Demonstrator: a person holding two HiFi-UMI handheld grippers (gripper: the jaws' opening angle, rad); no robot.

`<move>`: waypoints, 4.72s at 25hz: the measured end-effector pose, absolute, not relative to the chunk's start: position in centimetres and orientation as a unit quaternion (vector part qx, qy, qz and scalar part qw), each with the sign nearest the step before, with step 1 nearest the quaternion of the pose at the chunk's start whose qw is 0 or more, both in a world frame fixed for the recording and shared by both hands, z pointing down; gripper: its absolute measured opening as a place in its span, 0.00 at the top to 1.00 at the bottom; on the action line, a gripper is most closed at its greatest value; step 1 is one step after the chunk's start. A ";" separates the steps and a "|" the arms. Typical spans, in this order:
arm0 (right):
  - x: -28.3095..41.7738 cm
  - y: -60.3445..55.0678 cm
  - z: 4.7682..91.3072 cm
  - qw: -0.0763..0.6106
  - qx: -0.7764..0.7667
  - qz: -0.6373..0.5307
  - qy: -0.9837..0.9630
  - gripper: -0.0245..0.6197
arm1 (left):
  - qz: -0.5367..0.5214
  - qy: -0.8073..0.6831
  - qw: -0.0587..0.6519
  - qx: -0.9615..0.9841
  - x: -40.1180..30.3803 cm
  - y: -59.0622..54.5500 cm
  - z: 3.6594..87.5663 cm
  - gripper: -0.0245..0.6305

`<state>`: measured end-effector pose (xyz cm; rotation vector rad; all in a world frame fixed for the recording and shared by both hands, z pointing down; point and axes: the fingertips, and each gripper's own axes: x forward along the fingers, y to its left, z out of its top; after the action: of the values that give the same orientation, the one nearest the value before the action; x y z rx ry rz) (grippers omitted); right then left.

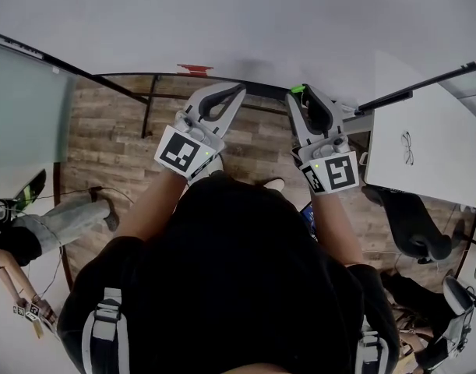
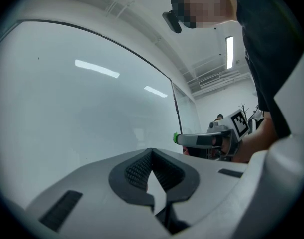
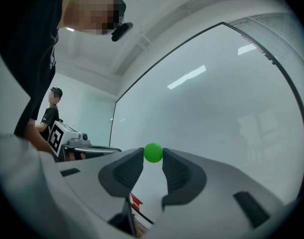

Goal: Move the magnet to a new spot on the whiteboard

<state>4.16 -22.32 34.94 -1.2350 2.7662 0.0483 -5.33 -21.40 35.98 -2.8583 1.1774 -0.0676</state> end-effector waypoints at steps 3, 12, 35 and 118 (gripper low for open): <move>4.7 -22.0 34.8 0.058 -0.399 0.015 0.915 0.78 | -0.016 0.395 0.024 -0.918 -5.0 -21.2 35.5 0.96; 6.1 -21.6 35.0 0.057 -0.364 0.010 0.930 0.78 | -0.013 0.433 0.025 -0.901 -3.9 -20.7 35.2 0.96; -13.1 -23.3 34.5 0.042 -0.357 0.013 0.933 0.78 | -0.028 0.475 0.032 -0.879 -25.2 -22.7 34.5 0.96; -32.4 -26.2 33.1 -0.001 -0.425 0.024 0.905 0.95 | 0.005 0.430 0.046 -0.902 -42.2 -26.4 32.3 0.96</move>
<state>-32.45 -26.23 33.12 -1.3368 2.8453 0.0746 -42.24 -26.36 32.28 -2.7528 1.3113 0.0165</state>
